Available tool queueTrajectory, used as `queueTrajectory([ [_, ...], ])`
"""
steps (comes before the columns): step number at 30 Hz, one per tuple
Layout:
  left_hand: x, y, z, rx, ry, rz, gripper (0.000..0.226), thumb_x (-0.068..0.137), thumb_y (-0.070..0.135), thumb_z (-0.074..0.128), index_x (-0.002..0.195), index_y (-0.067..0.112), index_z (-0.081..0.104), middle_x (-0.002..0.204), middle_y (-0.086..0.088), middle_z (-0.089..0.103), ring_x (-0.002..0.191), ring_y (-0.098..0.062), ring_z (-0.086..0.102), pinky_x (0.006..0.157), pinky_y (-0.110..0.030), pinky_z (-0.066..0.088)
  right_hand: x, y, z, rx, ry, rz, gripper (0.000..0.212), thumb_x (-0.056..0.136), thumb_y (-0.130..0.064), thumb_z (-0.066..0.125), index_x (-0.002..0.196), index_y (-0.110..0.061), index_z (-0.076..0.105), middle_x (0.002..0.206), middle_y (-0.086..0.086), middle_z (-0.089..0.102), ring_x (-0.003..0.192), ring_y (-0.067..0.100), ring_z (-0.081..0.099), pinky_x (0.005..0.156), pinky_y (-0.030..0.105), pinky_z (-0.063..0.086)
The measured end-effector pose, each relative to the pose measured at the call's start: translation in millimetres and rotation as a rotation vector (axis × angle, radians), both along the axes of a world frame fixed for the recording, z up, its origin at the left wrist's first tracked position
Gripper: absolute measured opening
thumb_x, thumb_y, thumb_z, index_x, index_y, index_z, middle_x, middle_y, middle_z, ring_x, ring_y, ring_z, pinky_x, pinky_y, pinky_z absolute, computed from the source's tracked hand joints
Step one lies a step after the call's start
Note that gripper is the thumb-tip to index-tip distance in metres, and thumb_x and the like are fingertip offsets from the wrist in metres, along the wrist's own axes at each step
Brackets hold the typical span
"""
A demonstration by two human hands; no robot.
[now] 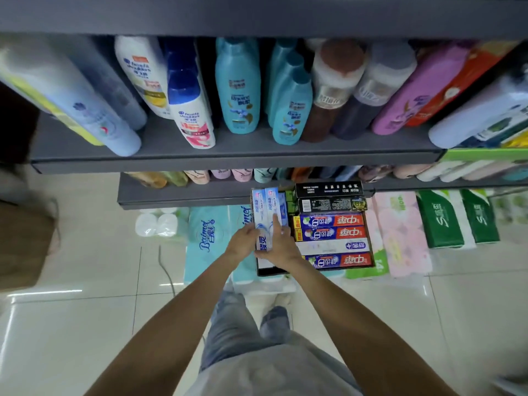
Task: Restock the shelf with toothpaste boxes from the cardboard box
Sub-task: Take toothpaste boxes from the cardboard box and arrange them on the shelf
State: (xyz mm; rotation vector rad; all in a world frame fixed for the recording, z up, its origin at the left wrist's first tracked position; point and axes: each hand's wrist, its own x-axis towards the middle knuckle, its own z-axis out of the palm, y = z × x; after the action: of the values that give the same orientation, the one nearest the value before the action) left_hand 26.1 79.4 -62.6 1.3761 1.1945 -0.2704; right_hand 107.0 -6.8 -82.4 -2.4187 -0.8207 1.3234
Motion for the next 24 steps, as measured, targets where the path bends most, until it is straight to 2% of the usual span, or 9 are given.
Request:
queueTrajectory([
  [3, -3.2, 4.2, -1.7, -0.058, 0.009, 0.025, 0.034, 0.098, 0.027, 0.038, 0.125, 0.014, 0.054, 0.131, -0.01, 0.056, 0.117, -0.029, 0.053, 0.1, -0.04, 0.039, -5.3, 9.2, -9.8, -0.066, -0.051, -0.005, 0.122, 0.073, -0.041, 0.077, 0.145, -0.034, -0.021, 0.151, 0.019, 0.014, 0.134, 0.038, 0.033, 0.105, 0.048, 0.037],
  [7, -1.6, 9.3, 4.1, -0.058, 0.003, 0.035, 0.035, 0.099, 0.029, 0.038, 0.124, 0.013, 0.056, 0.13, -0.009, 0.055, 0.119, -0.025, 0.049, 0.102, -0.036, 0.037, 0.1, 10.5, -11.2, -0.07, -0.051, 0.003, 0.12, 0.073, -0.029, 0.079, 0.143, -0.045, -0.018, 0.147, 0.021, 0.017, 0.13, 0.044, 0.034, 0.103, 0.049, 0.039],
  [10, -1.0, 7.6, 5.8, -0.072, -0.033, 0.073, 0.032, 0.097, 0.022, 0.045, 0.125, 0.01, 0.054, 0.131, -0.011, 0.054, 0.108, -0.019, 0.049, 0.093, -0.029, 0.037, 7.1, 6.9, -8.9, -0.008, 0.003, -0.12, 0.119, 0.07, -0.021, 0.08, 0.147, -0.04, -0.01, 0.133, 0.016, 0.029, 0.118, 0.036, 0.046, 0.096, 0.04, 0.045],
  [14, 6.5, 3.8, 15.0, -0.204, -0.143, 0.232, 0.039, 0.093, 0.017, 0.057, 0.129, 0.018, 0.042, 0.122, -0.007, 0.056, 0.099, -0.014, 0.052, 0.081, -0.023, 0.042, 17.6, 1.0, 8.7, 0.205, 0.338, -0.472, 0.102, 0.073, -0.003, 0.072, 0.149, -0.025, 0.007, 0.141, 0.009, 0.041, 0.119, 0.023, 0.05, 0.092, 0.036, 0.05],
  [17, 13.8, -1.5, 23.3, -0.252, -0.244, 0.251, 0.036, 0.091, 0.017, 0.06, 0.122, 0.021, 0.042, 0.113, -0.001, 0.06, 0.091, -0.012, 0.061, 0.063, -0.017, 0.05, 18.8, -9.0, 34.2, 0.272, 0.548, -0.552, 0.092, 0.08, 0.009, 0.061, 0.148, -0.025, 0.009, 0.139, 0.004, 0.044, 0.114, 0.019, 0.056, 0.071, 0.021, 0.053],
  [20, 16.4, -4.1, 28.3, -0.281, -0.299, 0.301, 0.043, 0.087, 0.011, 0.063, 0.127, 0.013, 0.046, 0.117, -0.007, 0.064, 0.095, -0.019, 0.066, 0.078, -0.034, 0.055, 18.3, -28.8, 46.7, 0.363, 0.602, -0.573, 0.089, 0.08, 0.003, 0.068, 0.143, -0.034, 0.017, 0.13, -0.003, 0.051, 0.108, 0.009, 0.058, 0.071, 0.017, 0.053],
  [22, 14.1, -2.1, 34.3, -0.318, -0.328, 0.3, 0.039, 0.088, 0.009, 0.06, 0.124, 0.013, 0.047, 0.111, -0.008, 0.067, 0.089, -0.021, 0.067, 0.074, -0.036, 0.056, 20.1, -40.2, 53.4, 0.415, 0.591, -0.662, 0.072, 0.084, -0.011, 0.068, 0.137, -0.035, 0.026, 0.12, -0.005, 0.056, 0.103, 0.005, 0.059, 0.07, 0.017, 0.053],
  [24, 8.6, -1.6, 40.8, -0.345, -0.367, 0.241, 0.034, 0.088, 0.01, 0.06, 0.119, 0.017, 0.05, 0.106, -0.007, 0.068, 0.084, -0.02, 0.069, 0.068, -0.033, 0.056, 24.7, -48.8, 58.7, 0.424, 0.587, -0.745, 0.058, 0.087, -0.021, 0.065, 0.135, -0.03, 0.034, 0.116, 0.001, 0.059, 0.101, 0.011, 0.062, 0.074, 0.026, 0.054],
])
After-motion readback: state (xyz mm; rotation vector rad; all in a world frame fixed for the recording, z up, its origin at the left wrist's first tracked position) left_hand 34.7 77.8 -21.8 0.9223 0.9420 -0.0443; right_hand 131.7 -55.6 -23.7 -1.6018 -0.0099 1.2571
